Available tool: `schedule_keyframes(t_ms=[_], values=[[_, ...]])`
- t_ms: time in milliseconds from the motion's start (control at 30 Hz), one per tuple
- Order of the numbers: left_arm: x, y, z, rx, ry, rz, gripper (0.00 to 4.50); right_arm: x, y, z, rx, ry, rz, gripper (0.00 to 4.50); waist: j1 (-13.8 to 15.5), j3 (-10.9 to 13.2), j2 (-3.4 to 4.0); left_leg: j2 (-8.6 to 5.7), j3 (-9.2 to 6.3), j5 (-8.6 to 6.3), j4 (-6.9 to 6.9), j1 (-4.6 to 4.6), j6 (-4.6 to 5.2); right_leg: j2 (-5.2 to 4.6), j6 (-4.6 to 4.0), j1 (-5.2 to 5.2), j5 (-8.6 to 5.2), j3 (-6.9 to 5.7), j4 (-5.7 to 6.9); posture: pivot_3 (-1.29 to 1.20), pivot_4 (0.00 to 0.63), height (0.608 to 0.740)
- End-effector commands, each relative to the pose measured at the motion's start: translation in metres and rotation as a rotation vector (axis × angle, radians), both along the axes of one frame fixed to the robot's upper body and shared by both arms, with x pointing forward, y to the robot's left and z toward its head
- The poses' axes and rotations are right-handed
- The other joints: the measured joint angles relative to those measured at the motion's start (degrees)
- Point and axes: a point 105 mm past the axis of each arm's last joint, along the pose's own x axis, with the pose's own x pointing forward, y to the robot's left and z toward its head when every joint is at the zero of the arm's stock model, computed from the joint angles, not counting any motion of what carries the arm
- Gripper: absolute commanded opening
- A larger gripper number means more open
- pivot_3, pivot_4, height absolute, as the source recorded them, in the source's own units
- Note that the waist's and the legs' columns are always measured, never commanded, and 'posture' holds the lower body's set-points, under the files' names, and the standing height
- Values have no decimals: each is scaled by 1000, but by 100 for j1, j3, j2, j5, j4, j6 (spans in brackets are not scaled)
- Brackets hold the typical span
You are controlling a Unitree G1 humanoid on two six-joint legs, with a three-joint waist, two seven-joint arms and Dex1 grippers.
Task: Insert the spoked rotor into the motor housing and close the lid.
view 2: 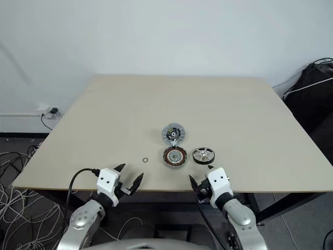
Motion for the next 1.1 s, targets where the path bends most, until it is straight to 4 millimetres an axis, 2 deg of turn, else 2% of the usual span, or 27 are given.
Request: schedule_keyframes(t_ms=[33, 433, 600, 767, 833, 1100], values=[[4, -2, 11, 10, -45, 5, 4500, 7, 2, 14, 4, -64, 2, 4482, 0, 1, 1, 0, 0, 0, 0, 0, 0, 0, 0, 0, 0, 0, 0, 0, 0, 740], [8, 3, 8, -23, -16, 78, 4500, 8, 4, 18, 4, -73, 4, 4482, 0, 3, -1, 0, 0, 0, 0, 0, 0, 0, 0, 0, 0, 0, 0, 0, 0, 740], [22, 0, 2, -12, 28, 81, 4500, 9, 7, 18, 7, -73, 12, 4482, 10, 6, -5, 0, -1, 1, 0, 0, 0, 0, 1, 1, 0, -2, 2, 0, 0, 740], [46, -3, 3, -8, 41, 80, 4500, 10, 8, 18, 7, -76, 16, 4482, 11, 6, -10, -1, -1, 1, 0, 0, -1, 2, -1, 0, 3, -2, 1, 0, 0, 740], [56, -9, 2, -3, 58, 54, 4500, 10, 9, 19, 8, -79, 15, 4482, 10, 6, -10, -1, -1, 1, 0, -1, -1, 3, -25, 0, 18, -1, 0, 0, 0, 740], [84, -27, -5, 0, 125, -16, 4500, 9, 10, 21, 9, -86, 2, 4482, 10, 5, -16, -2, -1, 3, 4, -2, -3, 5, -24, 0, 20, -2, 1, 0, 0, 740]])
